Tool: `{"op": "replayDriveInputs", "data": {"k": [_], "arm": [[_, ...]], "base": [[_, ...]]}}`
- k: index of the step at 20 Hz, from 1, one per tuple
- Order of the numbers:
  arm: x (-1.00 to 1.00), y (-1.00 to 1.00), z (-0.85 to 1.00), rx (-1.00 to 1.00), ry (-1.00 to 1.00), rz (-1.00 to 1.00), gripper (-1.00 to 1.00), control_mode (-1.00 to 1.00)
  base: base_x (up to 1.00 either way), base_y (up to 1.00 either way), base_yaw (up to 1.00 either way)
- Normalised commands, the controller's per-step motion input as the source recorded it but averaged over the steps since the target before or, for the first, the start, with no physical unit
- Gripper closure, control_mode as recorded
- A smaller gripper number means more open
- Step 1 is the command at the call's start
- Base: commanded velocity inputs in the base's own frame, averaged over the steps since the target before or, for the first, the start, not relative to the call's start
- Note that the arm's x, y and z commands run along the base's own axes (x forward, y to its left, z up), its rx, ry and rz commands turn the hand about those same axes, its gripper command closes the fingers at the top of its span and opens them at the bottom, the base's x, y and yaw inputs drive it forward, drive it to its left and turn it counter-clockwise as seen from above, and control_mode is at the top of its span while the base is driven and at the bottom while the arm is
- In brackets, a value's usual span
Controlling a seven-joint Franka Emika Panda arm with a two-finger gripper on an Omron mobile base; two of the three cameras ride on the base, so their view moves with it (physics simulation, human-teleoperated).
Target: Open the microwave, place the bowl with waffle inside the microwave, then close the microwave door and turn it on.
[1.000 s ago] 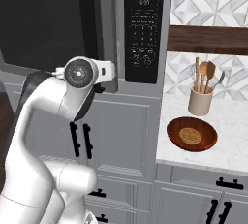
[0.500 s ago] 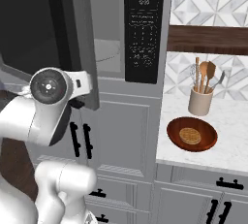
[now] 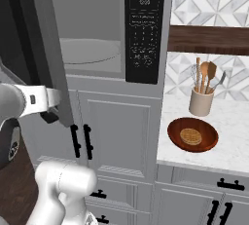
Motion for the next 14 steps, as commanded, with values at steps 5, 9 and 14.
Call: {"op": "replayDriveInputs", "data": {"k": [5, 9, 14], "arm": [[-1.0, -0.13, 0.33, -0.02, 0.02, -0.34, -1.0, -1.0], [-1.0, -0.37, 0.25, 0.0, 0.03, -0.44, -1.0, -1.0], [-1.0, -0.62, 0.17, 0.02, 0.0, -0.42, -1.0, -1.0]], "base": [[0.0, 0.0, 0.0], [0.0, 0.0, 0.0], [0.0, 0.0, 0.0]]}}
